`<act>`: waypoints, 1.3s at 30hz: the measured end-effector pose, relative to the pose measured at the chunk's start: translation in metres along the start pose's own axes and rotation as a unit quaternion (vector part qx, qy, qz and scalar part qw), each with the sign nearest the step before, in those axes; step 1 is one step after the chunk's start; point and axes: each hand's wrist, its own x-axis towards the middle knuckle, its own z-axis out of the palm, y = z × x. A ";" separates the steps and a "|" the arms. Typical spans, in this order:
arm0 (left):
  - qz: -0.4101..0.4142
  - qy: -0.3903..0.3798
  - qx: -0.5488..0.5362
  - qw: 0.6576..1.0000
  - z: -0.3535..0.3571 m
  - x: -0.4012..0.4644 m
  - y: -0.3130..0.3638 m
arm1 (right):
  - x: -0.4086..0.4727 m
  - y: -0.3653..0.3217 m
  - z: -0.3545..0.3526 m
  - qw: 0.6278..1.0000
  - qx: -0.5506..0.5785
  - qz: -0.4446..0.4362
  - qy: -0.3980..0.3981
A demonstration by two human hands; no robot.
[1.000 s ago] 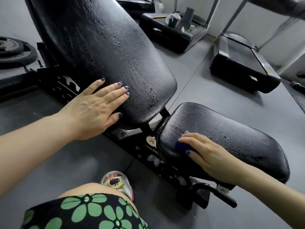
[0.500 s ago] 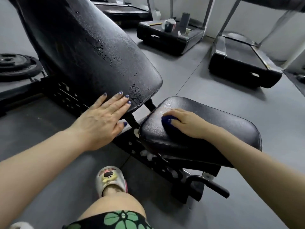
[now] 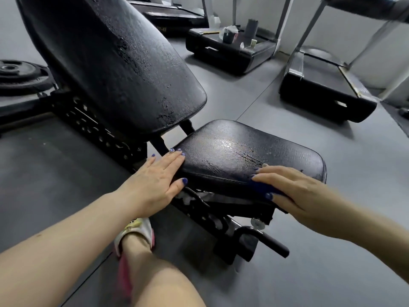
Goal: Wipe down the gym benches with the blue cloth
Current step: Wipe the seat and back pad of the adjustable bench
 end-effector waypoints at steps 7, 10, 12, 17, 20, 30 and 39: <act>-0.018 0.029 -0.021 0.999 0.007 -0.002 0.007 | 0.090 -0.008 0.010 0.999 0.029 -0.002 -0.043; -0.022 0.028 -0.027 0.999 0.007 -0.001 0.006 | 0.167 -0.012 0.036 0.998 0.003 -0.021 -0.066; -0.021 0.019 -0.025 0.999 0.006 -0.001 0.005 | 0.189 -0.015 0.047 0.998 0.007 -0.009 -0.058; -0.032 0.002 -0.028 0.999 0.000 -0.002 0.009 | 0.115 -0.018 0.031 0.997 0.056 -0.043 -0.030; -0.046 -0.031 -0.007 0.998 -0.002 -0.002 0.014 | 0.047 -0.002 0.011 0.998 0.043 -0.046 -0.025; -0.020 -0.120 0.090 0.988 -0.045 0.015 0.063 | -0.009 0.011 -0.006 0.999 0.007 0.004 0.048; 0.055 0.119 -0.069 0.989 0.024 0.003 0.035 | 0.046 0.021 -0.004 0.999 0.039 0.008 0.005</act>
